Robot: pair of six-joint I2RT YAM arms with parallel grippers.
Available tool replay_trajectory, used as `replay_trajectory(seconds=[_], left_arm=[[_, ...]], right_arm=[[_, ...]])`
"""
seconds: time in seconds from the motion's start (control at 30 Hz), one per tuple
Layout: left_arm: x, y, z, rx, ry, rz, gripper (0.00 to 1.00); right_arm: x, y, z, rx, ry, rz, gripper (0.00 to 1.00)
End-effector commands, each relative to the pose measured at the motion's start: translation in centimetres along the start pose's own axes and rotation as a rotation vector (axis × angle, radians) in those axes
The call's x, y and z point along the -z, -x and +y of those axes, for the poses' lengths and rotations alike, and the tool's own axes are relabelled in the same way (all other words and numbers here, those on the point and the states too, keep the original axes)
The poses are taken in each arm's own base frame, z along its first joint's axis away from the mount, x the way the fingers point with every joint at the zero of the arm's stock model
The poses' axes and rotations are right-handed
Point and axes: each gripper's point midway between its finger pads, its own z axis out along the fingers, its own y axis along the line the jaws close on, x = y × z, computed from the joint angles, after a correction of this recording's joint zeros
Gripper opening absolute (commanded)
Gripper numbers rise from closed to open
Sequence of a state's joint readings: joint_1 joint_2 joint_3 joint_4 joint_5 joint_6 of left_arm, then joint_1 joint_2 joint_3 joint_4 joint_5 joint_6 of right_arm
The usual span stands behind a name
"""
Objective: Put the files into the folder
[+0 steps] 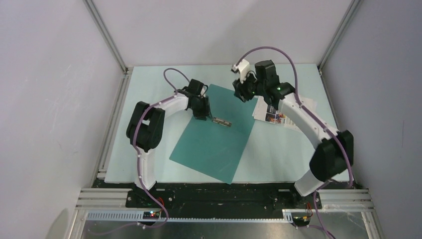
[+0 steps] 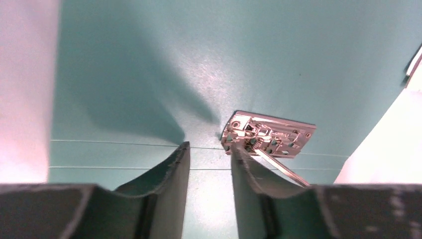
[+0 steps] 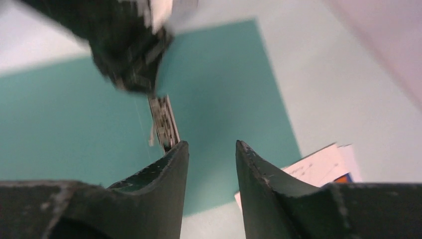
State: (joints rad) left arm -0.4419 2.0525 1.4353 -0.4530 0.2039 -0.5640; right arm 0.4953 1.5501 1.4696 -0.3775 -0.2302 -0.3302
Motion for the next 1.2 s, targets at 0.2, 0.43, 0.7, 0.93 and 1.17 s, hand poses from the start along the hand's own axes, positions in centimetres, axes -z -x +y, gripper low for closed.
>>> replay_trajectory(seconds=[0.2, 0.43, 0.7, 0.93, 1.17], left_arm=[[11.9, 5.7, -1.2, -0.387, -0.070, -0.197, 0.71], [15.5, 1.8, 3.4, -0.454, 0.066, -0.220, 0.71], [18.7, 2.4, 3.7, -0.447, 0.086, -0.311, 0.70], [19.7, 2.7, 4.2, -0.446, 0.107, -0.341, 0.70], [19.5, 2.5, 4.6, -0.443, 0.115, -0.333, 0.70]], right_arm=[[-1.2, -11.9, 5.0, 0.551, 0.625, 0.105, 0.57], [-5.1, -13.3, 6.9, 0.910, 0.692, 0.067, 0.54], [-8.6, -14.7, 8.2, 1.177, 0.722, 0.037, 0.49], [-9.6, -15.9, 8.6, 1.233, 0.740, 0.058, 0.45], [-11.0, -15.5, 9.2, 1.267, 0.710, 0.047, 0.37]])
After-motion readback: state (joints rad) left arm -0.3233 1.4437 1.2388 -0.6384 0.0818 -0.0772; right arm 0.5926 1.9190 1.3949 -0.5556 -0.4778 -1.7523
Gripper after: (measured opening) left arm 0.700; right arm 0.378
